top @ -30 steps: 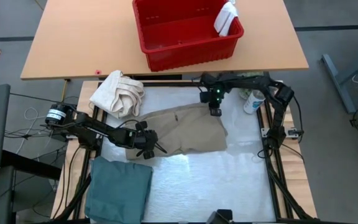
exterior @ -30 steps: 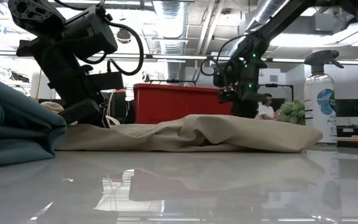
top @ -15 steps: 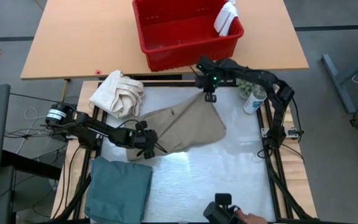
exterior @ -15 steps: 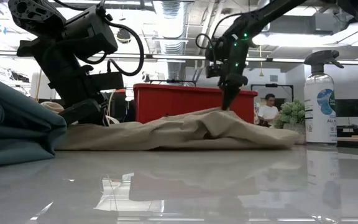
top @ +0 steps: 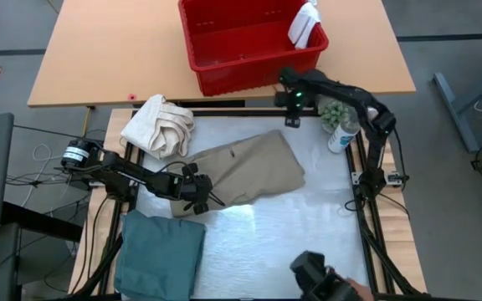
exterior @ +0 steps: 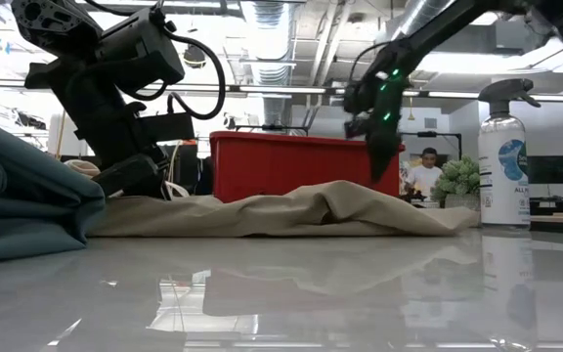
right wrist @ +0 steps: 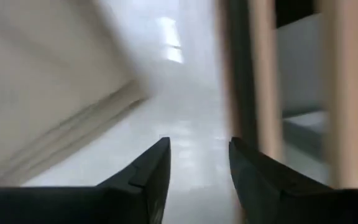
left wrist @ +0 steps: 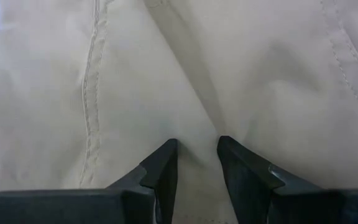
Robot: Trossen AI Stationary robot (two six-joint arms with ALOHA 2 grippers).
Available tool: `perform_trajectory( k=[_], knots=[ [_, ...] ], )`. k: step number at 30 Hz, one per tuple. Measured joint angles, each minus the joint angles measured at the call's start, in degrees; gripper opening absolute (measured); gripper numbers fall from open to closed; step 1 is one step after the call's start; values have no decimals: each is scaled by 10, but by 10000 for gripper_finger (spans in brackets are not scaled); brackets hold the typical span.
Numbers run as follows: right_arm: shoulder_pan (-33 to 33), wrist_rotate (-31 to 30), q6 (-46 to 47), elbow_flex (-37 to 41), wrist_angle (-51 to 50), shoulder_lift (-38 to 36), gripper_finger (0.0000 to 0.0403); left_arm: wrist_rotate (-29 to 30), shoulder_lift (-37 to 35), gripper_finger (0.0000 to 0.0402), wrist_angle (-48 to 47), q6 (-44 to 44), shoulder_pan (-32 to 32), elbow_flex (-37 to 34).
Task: Fold Laundry from Bin
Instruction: Fold the brown shorts
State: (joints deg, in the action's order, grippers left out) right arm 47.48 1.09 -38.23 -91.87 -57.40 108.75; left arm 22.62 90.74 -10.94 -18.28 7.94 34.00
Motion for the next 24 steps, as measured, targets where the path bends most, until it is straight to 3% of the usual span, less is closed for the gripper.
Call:
perform_trajectory(
  k=[6,8,14,20,24],
  knots=[
    [-15,332,45,14,-103,-87,189,8,0,115,2,0,0,0],
    [-48,365,31,37,-113,-124,186,8,0,115,2,0,0,-1],
    [-179,186,14,166,-105,-235,187,8,0,115,2,-11,0,-1],
    [-275,116,80,319,-14,-296,211,7,0,116,6,-8,0,-1],
    [-330,71,125,372,28,-301,230,6,0,115,7,-8,0,-2]
  ],
)
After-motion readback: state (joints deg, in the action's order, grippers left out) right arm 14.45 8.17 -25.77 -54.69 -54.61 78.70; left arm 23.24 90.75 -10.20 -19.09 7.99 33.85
